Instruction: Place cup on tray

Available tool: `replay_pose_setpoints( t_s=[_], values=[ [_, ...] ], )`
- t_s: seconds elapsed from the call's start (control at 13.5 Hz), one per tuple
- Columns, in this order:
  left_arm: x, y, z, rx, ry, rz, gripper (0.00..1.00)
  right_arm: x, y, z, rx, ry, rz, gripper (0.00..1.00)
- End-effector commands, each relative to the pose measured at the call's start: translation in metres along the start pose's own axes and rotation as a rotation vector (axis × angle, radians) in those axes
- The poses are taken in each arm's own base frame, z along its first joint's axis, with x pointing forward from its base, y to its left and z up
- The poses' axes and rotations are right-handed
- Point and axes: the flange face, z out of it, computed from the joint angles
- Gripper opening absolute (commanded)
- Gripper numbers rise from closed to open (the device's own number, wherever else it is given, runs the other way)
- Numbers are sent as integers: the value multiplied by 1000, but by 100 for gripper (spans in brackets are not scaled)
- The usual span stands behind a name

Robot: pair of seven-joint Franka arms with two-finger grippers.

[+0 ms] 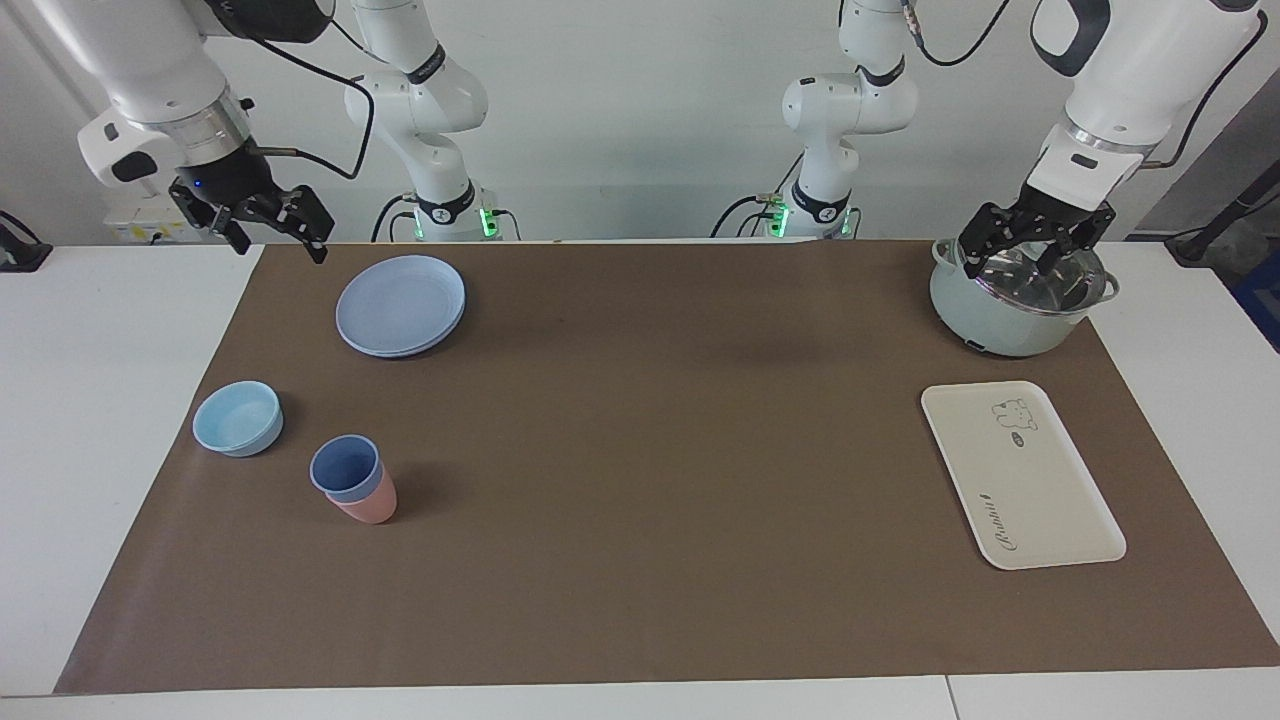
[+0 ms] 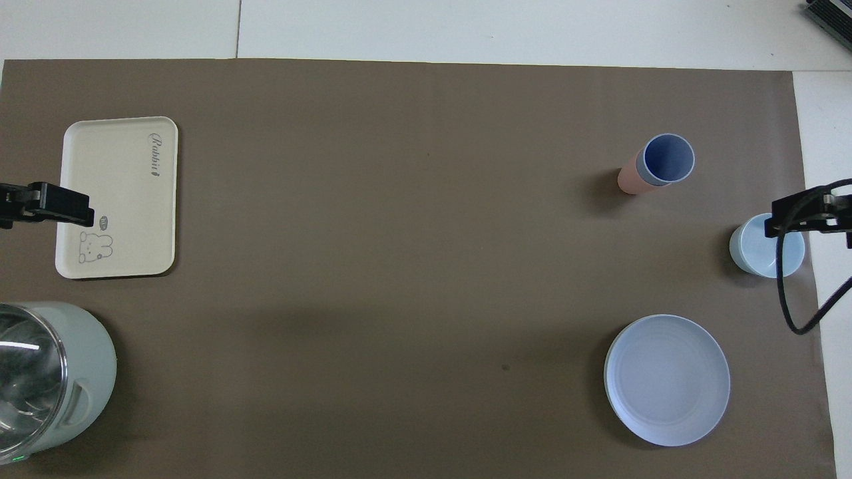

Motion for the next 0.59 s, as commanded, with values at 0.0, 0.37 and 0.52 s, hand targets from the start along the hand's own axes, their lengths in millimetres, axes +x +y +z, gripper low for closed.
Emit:
replay_pose_setpoints(
  t_s=[0.0,0.37,0.52],
  values=[
    [-6,-3,1,16,5,5,100,-3,3,2,14,6,-2,100],
    [-6,-3,1,16,5,5,100,-6,5,14,21,27,-36,100],
    [-6,-3,1,16,5,5,100,0,7,30,33,131,-138,100]
  ],
)
